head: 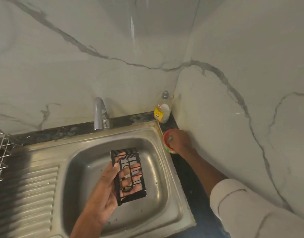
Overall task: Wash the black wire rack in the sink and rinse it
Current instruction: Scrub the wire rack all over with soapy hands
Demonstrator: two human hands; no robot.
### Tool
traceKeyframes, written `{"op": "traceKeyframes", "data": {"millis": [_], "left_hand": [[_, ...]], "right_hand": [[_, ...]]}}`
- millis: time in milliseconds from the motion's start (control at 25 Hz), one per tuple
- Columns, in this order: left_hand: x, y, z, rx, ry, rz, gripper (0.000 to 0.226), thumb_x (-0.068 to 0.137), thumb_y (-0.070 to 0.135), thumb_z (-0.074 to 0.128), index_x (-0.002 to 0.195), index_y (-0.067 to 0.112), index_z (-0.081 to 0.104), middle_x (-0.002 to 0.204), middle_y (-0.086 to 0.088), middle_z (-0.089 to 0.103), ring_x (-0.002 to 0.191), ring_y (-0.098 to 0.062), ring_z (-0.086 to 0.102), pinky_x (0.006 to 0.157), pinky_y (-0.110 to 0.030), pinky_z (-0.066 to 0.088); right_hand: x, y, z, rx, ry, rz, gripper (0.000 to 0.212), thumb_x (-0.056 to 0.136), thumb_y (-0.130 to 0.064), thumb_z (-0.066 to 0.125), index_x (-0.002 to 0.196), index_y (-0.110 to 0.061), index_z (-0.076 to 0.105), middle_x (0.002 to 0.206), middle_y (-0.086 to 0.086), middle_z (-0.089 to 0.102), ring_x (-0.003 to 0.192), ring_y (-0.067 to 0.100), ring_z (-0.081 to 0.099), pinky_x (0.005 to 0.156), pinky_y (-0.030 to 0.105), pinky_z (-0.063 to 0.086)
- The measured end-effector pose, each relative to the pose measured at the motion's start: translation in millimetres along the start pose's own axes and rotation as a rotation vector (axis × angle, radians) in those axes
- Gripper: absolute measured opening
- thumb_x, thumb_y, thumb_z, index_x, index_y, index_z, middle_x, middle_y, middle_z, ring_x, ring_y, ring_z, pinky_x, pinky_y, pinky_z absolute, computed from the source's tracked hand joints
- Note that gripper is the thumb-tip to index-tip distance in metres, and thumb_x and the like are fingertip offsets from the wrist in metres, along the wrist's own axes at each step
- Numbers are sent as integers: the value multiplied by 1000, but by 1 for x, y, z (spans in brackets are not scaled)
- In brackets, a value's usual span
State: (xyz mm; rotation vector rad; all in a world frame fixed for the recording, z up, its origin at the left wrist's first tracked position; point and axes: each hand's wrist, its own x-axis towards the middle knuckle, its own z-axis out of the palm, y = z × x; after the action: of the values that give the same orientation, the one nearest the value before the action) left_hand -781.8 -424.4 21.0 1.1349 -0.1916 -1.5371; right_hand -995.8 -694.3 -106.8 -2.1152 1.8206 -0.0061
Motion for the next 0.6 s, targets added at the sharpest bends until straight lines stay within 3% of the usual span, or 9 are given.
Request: {"op": "traceKeyframes", "data": {"millis": [80, 200, 400, 600], "left_hand": [[0, -1, -3, 5, 6, -14, 30, 106, 30, 53, 121, 28, 79, 132, -27, 71, 98, -39, 78, 86, -58, 64], [1, 4, -5, 14, 13, -17, 29, 104, 31, 56, 120, 29, 80, 132, -27, 71, 102, -41, 77, 87, -57, 64], [5, 8, -9, -8, 8, -27, 31, 105, 29, 54, 124, 24, 78, 131, -27, 71, 103, -43, 77, 86, -57, 63], [9, 7, -10, -51, 11, -75, 43, 108, 41, 50, 140, 18, 67, 138, -21, 70, 116, -44, 72, 81, -49, 65]], "right_hand": [[-1, -3, 2, -5, -2, 1, 39, 95, -28, 68, 131, -13, 67, 130, 10, 68, 120, 29, 63, 97, 34, 49], [-1, -10, -4, -17, 30, -25, 27, 93, -26, 69, 117, -17, 76, 116, 6, 73, 109, 27, 68, 91, 33, 52], [3, -10, -9, 6, 13, 18, 39, 95, -31, 69, 129, -12, 69, 127, 8, 69, 118, 28, 64, 98, 36, 51], [-4, -9, -5, 13, 106, 17, 43, 91, -22, 76, 132, -12, 66, 128, 9, 68, 119, 29, 64, 100, 38, 52]]}}
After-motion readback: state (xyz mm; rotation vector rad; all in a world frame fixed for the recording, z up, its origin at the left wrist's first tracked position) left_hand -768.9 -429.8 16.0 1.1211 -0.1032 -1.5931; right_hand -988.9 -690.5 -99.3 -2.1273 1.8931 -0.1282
